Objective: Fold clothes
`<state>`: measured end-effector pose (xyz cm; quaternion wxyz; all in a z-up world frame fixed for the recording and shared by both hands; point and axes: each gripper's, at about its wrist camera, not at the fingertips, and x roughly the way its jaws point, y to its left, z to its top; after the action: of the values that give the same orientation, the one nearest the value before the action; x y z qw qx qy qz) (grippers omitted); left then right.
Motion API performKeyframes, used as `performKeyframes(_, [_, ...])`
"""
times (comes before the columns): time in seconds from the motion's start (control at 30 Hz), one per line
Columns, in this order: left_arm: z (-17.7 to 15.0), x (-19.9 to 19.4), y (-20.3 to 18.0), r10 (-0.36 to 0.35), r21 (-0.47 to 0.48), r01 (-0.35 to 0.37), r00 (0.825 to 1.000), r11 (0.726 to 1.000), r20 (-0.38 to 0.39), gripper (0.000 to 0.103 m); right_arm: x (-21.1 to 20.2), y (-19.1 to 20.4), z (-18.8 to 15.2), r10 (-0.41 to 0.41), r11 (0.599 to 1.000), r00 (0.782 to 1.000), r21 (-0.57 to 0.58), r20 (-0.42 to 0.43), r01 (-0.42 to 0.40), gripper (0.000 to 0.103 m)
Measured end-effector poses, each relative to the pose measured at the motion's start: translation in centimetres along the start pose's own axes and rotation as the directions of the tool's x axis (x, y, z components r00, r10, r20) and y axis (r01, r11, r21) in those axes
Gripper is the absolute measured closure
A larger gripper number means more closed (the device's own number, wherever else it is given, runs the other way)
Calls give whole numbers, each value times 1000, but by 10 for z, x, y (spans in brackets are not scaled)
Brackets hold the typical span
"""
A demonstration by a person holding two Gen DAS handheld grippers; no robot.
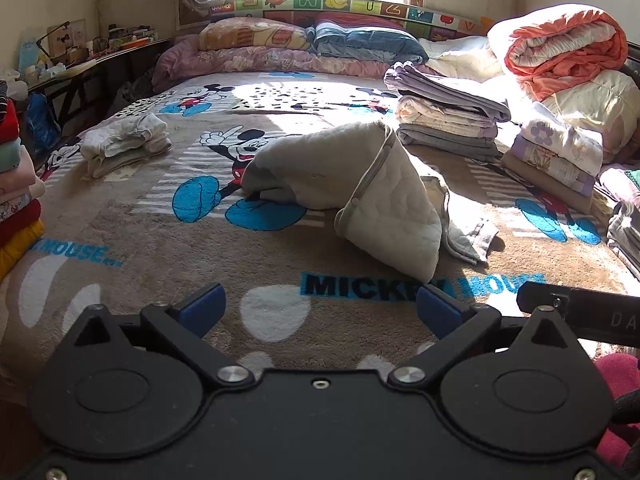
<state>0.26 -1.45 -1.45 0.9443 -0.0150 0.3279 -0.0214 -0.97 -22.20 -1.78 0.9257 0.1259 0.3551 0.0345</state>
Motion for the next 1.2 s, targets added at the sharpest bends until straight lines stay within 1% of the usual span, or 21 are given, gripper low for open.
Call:
performKeyframes(0.17, [-1,6,1,-5,-10,5,1000,1000,-15,0,9,-16,-1,68,995,998,72,6,-68,0])
performKeyframes(0.33, [-1,13,3,-32,-34,31,999,999,-28,0,21,-32,-2,137,979,990,148,10,-137,0])
performKeyframes(0.4, [-1,16,3,-32,-38,31,999,999,-31,0,29,-36,-3,154,973,988,173,2,-152,0])
performKeyframes(0.5, [-1,22,4,-31,-44,30,999,999,-38,0,38,-42,-5,160,967,987,198,18,-160,0])
performKeyframes(0.63, [0,30,7,-32,-54,30,999,998,-37,0,49,-44,-1,181,966,982,174,60,-189,0])
performKeyframes(0.83, [8,47,13,-45,-51,43,998,998,-37,0,73,-51,6,212,961,973,158,93,-225,0])
performKeyframes(0.97, [15,62,19,-41,-62,38,998,997,-48,0,92,-55,9,243,957,965,142,96,-255,0])
performKeyframes(1.07, [20,74,23,-60,-59,57,997,997,-47,0,104,-59,13,262,951,961,145,88,-273,0])
performKeyframes(1.13, [23,80,25,-62,-47,61,998,997,-32,0,111,-62,18,262,953,962,138,81,-271,0])
performKeyframes(1.2, [28,89,27,-71,-34,69,996,997,-45,0,120,-66,22,262,956,962,116,77,-270,0])
